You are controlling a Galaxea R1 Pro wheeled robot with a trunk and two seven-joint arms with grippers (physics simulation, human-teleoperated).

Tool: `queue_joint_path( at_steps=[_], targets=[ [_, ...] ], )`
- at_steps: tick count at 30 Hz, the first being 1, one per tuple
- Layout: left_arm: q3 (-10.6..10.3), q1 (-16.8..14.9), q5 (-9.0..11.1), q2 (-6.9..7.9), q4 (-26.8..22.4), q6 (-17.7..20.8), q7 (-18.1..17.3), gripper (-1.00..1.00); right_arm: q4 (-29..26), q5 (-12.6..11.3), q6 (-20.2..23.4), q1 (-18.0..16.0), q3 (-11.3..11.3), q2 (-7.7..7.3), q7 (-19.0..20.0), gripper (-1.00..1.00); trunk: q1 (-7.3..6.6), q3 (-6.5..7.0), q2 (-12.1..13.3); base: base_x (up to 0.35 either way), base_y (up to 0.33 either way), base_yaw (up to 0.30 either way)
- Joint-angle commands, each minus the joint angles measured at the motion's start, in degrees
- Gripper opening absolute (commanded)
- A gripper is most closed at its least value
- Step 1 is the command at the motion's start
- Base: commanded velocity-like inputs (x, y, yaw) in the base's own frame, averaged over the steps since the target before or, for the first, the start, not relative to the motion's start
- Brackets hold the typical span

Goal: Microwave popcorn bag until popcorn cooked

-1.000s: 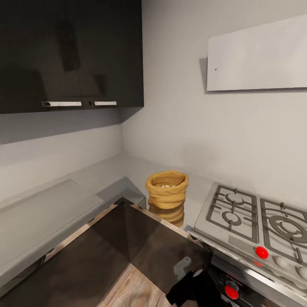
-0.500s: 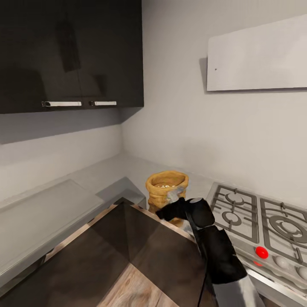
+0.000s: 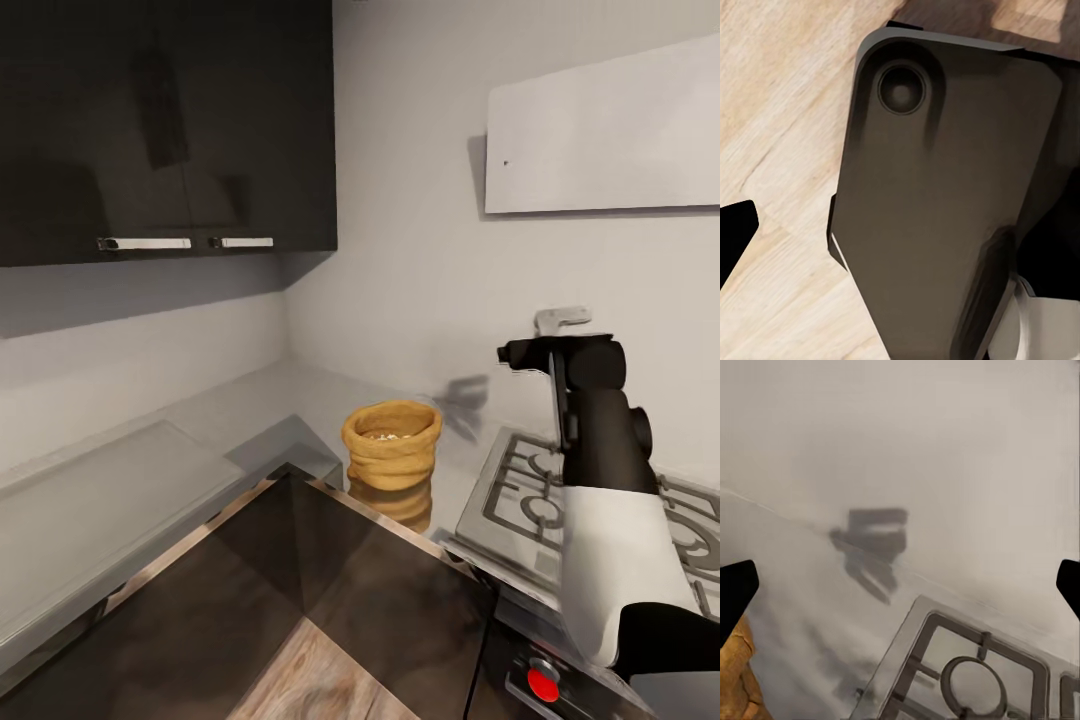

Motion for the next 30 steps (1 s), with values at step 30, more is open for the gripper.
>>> queue_joint_path(
  at_steps=[30],
  targets=[
    [0.0,0.0,0.3,0.01,-0.1,-0.3,-0.1,1.0,0.8,-5.3,0.2,-0.1,-0.2,-2.83,0.3,1.0,0.01,-0.06,0.0,0.0,0.041,-0.026]
  ],
)
